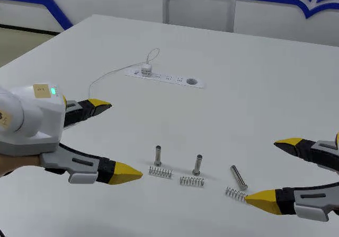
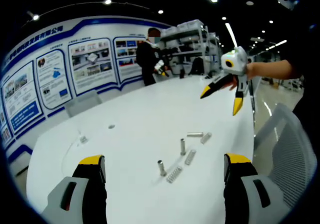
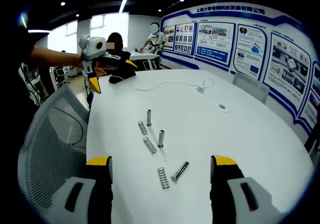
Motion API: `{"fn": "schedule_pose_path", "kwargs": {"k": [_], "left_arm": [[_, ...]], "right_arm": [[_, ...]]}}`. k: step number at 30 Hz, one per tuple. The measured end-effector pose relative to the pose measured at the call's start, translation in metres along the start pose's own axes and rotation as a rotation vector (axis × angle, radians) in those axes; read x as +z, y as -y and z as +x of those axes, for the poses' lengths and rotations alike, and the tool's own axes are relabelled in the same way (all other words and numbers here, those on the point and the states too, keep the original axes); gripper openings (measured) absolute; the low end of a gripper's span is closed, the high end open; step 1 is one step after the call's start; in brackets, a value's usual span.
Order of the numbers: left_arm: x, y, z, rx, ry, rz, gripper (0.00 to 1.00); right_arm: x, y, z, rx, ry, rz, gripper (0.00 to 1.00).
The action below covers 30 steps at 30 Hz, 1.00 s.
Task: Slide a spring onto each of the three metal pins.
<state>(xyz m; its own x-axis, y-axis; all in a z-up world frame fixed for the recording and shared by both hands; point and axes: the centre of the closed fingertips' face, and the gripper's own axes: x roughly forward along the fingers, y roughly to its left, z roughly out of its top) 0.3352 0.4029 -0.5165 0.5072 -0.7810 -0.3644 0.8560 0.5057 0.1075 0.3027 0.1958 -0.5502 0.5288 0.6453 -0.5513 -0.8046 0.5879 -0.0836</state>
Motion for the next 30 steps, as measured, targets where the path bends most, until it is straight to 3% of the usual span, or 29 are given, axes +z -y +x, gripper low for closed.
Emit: {"fn": "schedule_pose_path", "kwargs": {"k": [11, 16, 20, 26, 30], "left_arm": [[-0.001, 0.004, 0.011, -0.024, 0.003, -0.020, 1.00], [-0.006, 0.005, 0.011, -0.024, 0.008, -0.040, 1.00], [-0.008, 0.004, 0.009, -0.015, 0.015, -0.054, 1.00], [-0.009, 0.001, 0.006, 0.000, 0.033, -0.086, 1.00], [-0.010, 0.001, 0.006, 0.001, 0.029, -0.088, 1.00]], "right_arm": [[-0.006, 0.001, 0.001, -0.007, -0.003, 0.029, 0.81], [-0.004, 0.009, 0.002, -0.065, 0.029, 0.039, 0.76], [0.003, 0.007, 0.005, -0.044, 0.061, 0.071, 0.76], [0.000, 0.009, 0.011, -0.039, 0.033, 0.063, 0.76], [0.001, 0.005, 0.013, -0.028, 0.045, 0.074, 0.76]]}}
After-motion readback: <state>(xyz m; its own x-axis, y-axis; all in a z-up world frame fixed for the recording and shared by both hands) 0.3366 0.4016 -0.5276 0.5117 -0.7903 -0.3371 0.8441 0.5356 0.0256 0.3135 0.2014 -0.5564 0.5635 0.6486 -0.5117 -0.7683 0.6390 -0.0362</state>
